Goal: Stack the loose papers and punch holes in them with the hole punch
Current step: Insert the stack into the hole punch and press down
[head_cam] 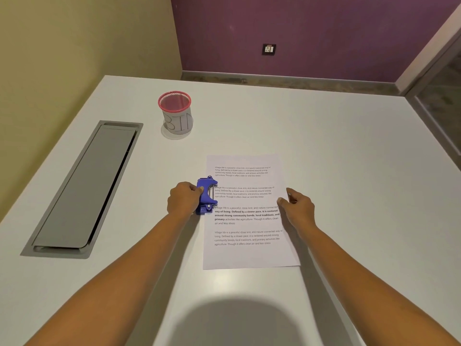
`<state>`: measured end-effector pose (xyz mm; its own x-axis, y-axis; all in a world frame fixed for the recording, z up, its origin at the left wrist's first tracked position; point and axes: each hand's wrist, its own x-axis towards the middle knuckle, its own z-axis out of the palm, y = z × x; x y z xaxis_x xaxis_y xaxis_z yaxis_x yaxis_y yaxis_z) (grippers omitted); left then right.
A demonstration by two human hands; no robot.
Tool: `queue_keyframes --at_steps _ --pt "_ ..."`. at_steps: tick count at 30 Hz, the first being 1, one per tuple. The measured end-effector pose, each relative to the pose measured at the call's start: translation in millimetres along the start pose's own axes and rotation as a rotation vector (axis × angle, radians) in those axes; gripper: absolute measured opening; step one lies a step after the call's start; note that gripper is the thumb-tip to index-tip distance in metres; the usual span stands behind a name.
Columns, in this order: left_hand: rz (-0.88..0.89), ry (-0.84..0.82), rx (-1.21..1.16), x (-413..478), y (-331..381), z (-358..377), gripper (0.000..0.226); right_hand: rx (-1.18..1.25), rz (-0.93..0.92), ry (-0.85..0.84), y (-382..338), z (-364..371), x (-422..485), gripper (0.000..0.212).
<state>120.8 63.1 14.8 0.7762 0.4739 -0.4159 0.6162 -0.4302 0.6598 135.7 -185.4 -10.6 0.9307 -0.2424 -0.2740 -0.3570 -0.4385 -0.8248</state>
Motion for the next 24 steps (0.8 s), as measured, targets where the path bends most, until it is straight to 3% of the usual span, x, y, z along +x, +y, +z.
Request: queue_keyframes --at_steps 6,9,11,13,17,24 --pt "-0.01 -0.011 -0.025 0 2 0 0.022 -0.006 0.004 0.001 -1 3 1 0.037" --pt "-0.009 -0.02 -0.04 0 2 -1 0.02 -0.123 0.01 0.014 1 6 6 0.038" --pt "-0.012 -0.019 -0.057 0 2 -2 0.017 -0.252 -0.068 0.057 2 9 8 0.03" --pt "-0.015 -0.02 -0.071 0 1 -2 0.016 -0.379 -0.195 0.077 0 14 6 0.042" --pt "-0.017 -0.021 -0.079 3 -1 -3 0.016 -0.537 -0.478 -0.048 -7 35 5 0.05" --pt "-0.025 0.0 -0.079 6 -6 1 0.018 -0.726 -0.545 -0.158 -3 65 16 0.063"
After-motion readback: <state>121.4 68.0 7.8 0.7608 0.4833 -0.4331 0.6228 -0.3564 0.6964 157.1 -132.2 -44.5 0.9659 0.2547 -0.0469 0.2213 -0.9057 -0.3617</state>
